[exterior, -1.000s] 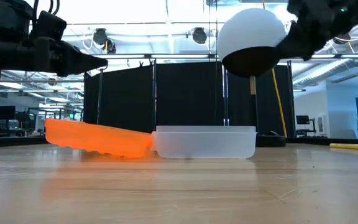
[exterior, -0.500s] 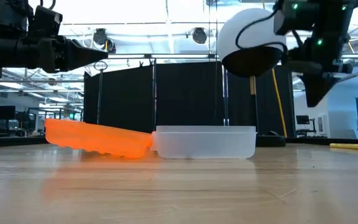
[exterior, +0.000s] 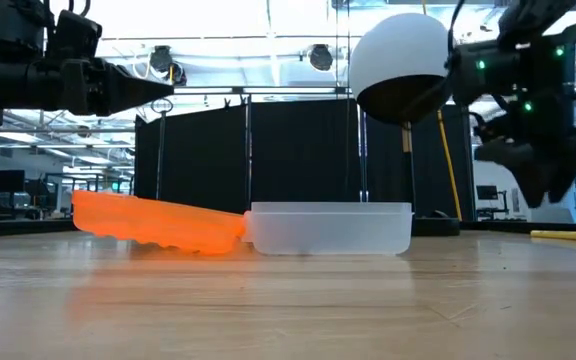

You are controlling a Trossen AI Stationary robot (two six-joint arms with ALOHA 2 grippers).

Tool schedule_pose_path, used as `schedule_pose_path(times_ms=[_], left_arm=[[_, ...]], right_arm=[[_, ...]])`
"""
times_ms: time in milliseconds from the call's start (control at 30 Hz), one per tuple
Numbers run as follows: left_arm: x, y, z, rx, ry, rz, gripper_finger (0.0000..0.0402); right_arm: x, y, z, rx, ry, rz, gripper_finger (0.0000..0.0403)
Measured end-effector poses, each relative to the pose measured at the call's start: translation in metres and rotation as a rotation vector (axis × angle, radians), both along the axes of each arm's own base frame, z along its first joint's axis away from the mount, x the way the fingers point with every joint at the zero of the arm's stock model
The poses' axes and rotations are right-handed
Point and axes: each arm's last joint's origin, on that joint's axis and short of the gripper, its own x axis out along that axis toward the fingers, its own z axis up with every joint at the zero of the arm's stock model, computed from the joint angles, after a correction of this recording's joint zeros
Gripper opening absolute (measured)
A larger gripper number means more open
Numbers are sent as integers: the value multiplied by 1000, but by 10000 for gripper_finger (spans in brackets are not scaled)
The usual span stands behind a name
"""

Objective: Pick & place school supplies into a supply box
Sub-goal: Put the yellow pen into the orange supply box

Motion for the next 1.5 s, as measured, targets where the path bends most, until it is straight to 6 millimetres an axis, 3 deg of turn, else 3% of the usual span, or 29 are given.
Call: schedule_pose_path(times_ms=[267,600,867,1100,1333,1500], left_arm=[[0,0,0,-41,-5,-4,37],[0,0,0,-51,-6,-5,37],[0,0,-1,-75,-5,-8,37],[0,-1,-1,-73,-4,-31,37],[0,-1,-1,-81,-5,-35,37],[0,-1,-1,-95,-8,-37,37]], right_arm=[[-18,-8,-20,20,89,-51,185],[-26,-12,-41,107,63,-32,156],[-37,-10,-60,193,66,82,124],[-36,-9,-61,236,53,157,27],[-25,-2,-62,284,-54,218,35],[-4,11,-61,297,-246,322,25]])
